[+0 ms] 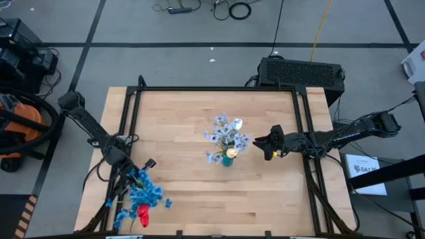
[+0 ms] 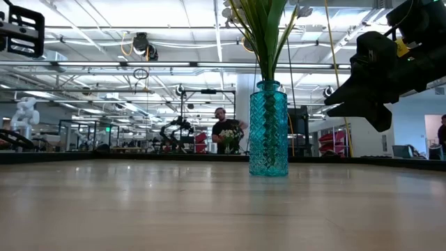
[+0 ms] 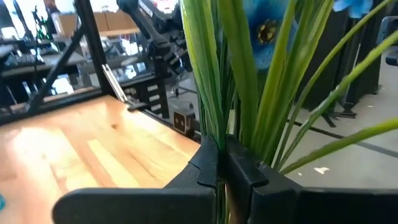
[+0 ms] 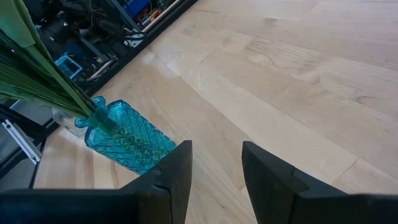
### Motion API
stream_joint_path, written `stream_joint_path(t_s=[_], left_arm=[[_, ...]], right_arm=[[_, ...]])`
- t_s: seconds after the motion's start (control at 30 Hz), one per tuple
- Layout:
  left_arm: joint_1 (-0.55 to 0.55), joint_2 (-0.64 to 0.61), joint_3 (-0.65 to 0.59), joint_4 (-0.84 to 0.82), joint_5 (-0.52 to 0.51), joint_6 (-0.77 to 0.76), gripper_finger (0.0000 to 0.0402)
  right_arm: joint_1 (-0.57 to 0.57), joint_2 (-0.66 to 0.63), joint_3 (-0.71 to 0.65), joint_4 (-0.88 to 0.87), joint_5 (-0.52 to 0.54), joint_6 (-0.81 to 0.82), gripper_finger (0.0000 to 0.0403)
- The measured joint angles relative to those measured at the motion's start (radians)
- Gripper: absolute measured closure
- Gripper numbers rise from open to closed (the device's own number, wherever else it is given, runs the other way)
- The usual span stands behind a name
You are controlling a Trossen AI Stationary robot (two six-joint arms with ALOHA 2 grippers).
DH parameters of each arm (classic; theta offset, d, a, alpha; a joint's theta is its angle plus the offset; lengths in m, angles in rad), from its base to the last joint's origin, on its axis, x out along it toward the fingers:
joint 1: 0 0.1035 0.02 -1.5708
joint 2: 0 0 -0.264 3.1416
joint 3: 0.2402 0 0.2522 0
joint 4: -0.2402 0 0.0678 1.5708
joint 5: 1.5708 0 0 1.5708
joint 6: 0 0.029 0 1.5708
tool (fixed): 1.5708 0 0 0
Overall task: Sort flowers into vase by color
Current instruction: Put the blue flowers into the transparent flower vase, then return to Home Position
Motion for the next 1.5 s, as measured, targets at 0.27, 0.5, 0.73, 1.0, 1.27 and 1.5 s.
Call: stream_joint_path(t_s=[0.27,0.5,0.73,1.0,1.27,1.5], left_arm=[[0.0,0.0,0.0,-0.007,0.031,-0.074,0.037],[0.0,-0.003,0.0,-0.032,0.035,-0.093,0.0346],[0.0,-0.024,0.0,-0.045,0.035,-0.093,0.0317],[0.0,-0.068,0.0,-0.144,0.07,-0.095,0.0288],[0.0,-0.146,0.026,-0.33,0.081,-0.092,0.0287],[0.001,-0.227,0.072,-0.522,0.08,-0.046,0.0287]], right_arm=[[0.0,0.0,0.0,0.0,0.0,0.0,0.0271],[0.0,0.0,0.0,0.0,0.0,0.0,0.0271],[0.0,0.0,0.0,0.0,0.0,0.0,0.0271],[0.0,0.0,0.0,0.0,0.0,0.0,0.0271],[0.0,0.0,0.0,0.0,0.0,0.0,0.0271],[0.0,0.0,0.0,0.001,0.0,0.0,0.0271]])
